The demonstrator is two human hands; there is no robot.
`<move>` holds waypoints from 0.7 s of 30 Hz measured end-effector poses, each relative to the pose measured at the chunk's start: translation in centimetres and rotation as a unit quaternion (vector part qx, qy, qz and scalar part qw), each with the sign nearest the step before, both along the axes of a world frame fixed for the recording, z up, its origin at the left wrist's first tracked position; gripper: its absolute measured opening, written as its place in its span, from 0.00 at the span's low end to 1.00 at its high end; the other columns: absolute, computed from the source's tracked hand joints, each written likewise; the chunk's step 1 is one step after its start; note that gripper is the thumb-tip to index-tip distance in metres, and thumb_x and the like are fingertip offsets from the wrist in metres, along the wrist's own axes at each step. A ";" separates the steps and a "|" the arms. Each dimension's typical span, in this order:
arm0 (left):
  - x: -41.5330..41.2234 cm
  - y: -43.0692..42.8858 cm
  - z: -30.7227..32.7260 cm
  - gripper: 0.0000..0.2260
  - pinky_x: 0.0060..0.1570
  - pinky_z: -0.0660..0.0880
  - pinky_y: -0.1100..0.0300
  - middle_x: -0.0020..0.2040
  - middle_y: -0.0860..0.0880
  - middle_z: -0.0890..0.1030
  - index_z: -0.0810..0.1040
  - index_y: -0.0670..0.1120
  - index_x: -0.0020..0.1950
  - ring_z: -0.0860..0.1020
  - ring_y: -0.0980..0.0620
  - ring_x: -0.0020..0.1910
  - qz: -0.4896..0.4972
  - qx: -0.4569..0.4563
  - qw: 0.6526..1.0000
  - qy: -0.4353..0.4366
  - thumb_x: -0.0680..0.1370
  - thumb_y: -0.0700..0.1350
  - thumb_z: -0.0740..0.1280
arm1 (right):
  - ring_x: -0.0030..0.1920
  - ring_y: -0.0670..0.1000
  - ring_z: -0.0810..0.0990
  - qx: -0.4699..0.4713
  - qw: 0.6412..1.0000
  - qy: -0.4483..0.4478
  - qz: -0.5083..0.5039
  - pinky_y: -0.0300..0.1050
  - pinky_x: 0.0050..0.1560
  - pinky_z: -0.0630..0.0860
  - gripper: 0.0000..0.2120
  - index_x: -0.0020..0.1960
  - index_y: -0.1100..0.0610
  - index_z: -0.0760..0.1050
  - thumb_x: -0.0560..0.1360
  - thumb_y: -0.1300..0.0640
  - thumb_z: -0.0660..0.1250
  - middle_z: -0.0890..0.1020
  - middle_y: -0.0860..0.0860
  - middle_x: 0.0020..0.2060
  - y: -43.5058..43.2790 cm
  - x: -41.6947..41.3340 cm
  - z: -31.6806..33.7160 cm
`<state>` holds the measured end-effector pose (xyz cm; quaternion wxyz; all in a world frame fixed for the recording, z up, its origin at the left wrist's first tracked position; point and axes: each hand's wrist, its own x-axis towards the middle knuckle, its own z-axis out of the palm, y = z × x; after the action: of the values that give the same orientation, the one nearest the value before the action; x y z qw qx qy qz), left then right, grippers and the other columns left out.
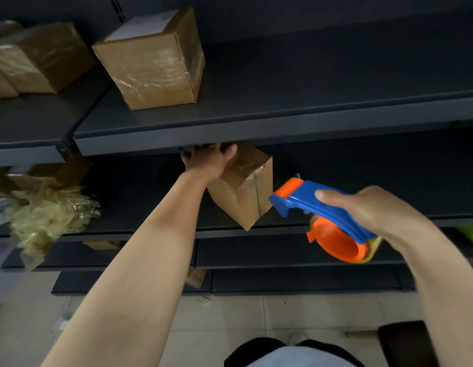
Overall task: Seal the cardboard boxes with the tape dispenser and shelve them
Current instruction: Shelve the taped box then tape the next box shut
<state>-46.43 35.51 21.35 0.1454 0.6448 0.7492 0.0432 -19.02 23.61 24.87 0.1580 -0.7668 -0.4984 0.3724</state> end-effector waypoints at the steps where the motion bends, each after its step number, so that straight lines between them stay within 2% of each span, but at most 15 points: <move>1: 0.6 0.2 0.0 0.28 0.72 0.46 0.40 0.76 0.45 0.59 0.56 0.54 0.76 0.54 0.42 0.75 -0.003 0.009 1.000 -0.001 0.79 0.64 0.47 | 0.25 0.51 0.75 -0.007 1.000 0.005 -0.007 0.42 0.28 0.64 0.28 0.33 0.59 0.76 0.63 0.32 0.70 0.77 0.51 0.23 -0.1 0.1 -0.7; 4: 1.8 0.1 0.0 0.24 0.69 0.59 0.45 0.67 0.43 0.71 0.68 0.49 0.69 0.66 0.42 0.68 0.011 0.092 0.995 -0.030 0.79 0.62 0.54 | 0.27 0.50 0.77 -0.016 0.999 0.028 -0.006 0.41 0.27 0.65 0.26 0.35 0.58 0.76 0.66 0.33 0.70 0.78 0.51 0.26 0.9 -1.9 -3.0; 6: 2.0 -0.9 -0.1 0.19 0.60 0.70 0.50 0.59 0.44 0.77 0.75 0.47 0.63 0.74 0.44 0.59 0.011 0.186 0.982 -0.026 0.80 0.57 0.58 | 0.29 0.49 0.78 -0.031 0.999 0.044 0.001 0.40 0.27 0.65 0.26 0.40 0.57 0.75 0.67 0.32 0.68 0.79 0.52 0.30 1.9 -3.6 -4.0; 7: 2.0 -1.5 -0.2 0.17 0.57 0.72 0.51 0.57 0.45 0.79 0.77 0.47 0.60 0.76 0.45 0.56 -0.005 0.217 0.976 -0.015 0.80 0.56 0.58 | 0.30 0.49 0.78 -0.036 0.998 0.049 0.004 0.40 0.27 0.65 0.28 0.43 0.57 0.75 0.67 0.31 0.67 0.79 0.52 0.32 2.4 -4.1 -4.3; 9: 1.9 -2.6 -0.5 0.21 0.58 0.71 0.53 0.61 0.47 0.79 0.77 0.47 0.62 0.76 0.48 0.59 -0.037 0.215 0.975 -0.035 0.79 0.59 0.57 | 0.29 0.49 0.79 -0.039 0.998 0.052 0.009 0.39 0.26 0.66 0.30 0.45 0.57 0.75 0.66 0.29 0.66 0.80 0.52 0.33 3.0 -4.3 -4.7; 11: 2.4 -3.7 -0.9 0.33 0.67 0.65 0.53 0.72 0.48 0.68 0.68 0.47 0.71 0.66 0.48 0.70 -0.055 0.145 0.987 -0.049 0.75 0.68 0.55 | 0.25 0.47 0.77 -0.037 0.998 0.048 0.012 0.38 0.25 0.65 0.30 0.44 0.57 0.75 0.65 0.28 0.66 0.80 0.51 0.30 3.2 -4.1 -5.1; 13: 2.8 -4.4 -1.4 0.42 0.72 0.51 0.53 0.76 0.45 0.58 0.58 0.43 0.76 0.54 0.48 0.75 -0.085 0.133 0.987 0.040 0.72 0.72 0.54 | 0.22 0.45 0.76 -0.030 0.998 0.049 0.015 0.36 0.22 0.64 0.30 0.43 0.57 0.76 0.65 0.29 0.66 0.79 0.49 0.27 3.2 -4.0 -5.5; 14: 2.9 -4.7 -1.6 0.43 0.73 0.48 0.54 0.77 0.44 0.56 0.56 0.41 0.76 0.52 0.48 0.76 -0.094 0.144 0.982 0.075 0.72 0.72 0.54 | 0.22 0.45 0.76 -0.029 0.998 0.051 0.015 0.36 0.23 0.65 0.29 0.42 0.57 0.75 0.65 0.29 0.66 0.79 0.49 0.27 3.2 -4.1 -5.5; 15: 3.1 -4.9 -1.6 0.43 0.73 0.48 0.55 0.77 0.43 0.57 0.56 0.41 0.76 0.52 0.47 0.76 -0.095 0.157 0.979 0.088 0.73 0.71 0.54 | 0.23 0.46 0.76 -0.029 0.998 0.053 0.016 0.37 0.23 0.65 0.29 0.42 0.57 0.75 0.65 0.29 0.66 0.79 0.50 0.28 3.2 -4.0 -5.5; 18: 3.9 -5.6 -1.6 0.36 0.69 0.61 0.54 0.75 0.41 0.62 0.60 0.40 0.75 0.60 0.46 0.74 -0.092 0.191 0.973 0.091 0.77 0.65 0.56 | 0.25 0.47 0.77 -0.031 0.997 0.060 0.021 0.38 0.25 0.65 0.29 0.43 0.57 0.74 0.66 0.30 0.66 0.79 0.50 0.29 3.1 -3.9 -5.7; 21: 4.8 -6.6 -1.9 0.31 0.69 0.62 0.54 0.73 0.40 0.66 0.64 0.38 0.73 0.63 0.44 0.73 -0.099 0.213 0.966 0.105 0.80 0.60 0.55 | 0.28 0.48 0.78 -0.033 0.997 0.057 0.032 0.39 0.27 0.66 0.29 0.44 0.57 0.74 0.67 0.29 0.66 0.79 0.51 0.31 3.1 -3.7 -5.7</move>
<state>-41.58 28.86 19.49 -0.0716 0.7325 0.6663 0.1194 -22.73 26.72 19.18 0.1489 -0.7328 -0.5000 0.4367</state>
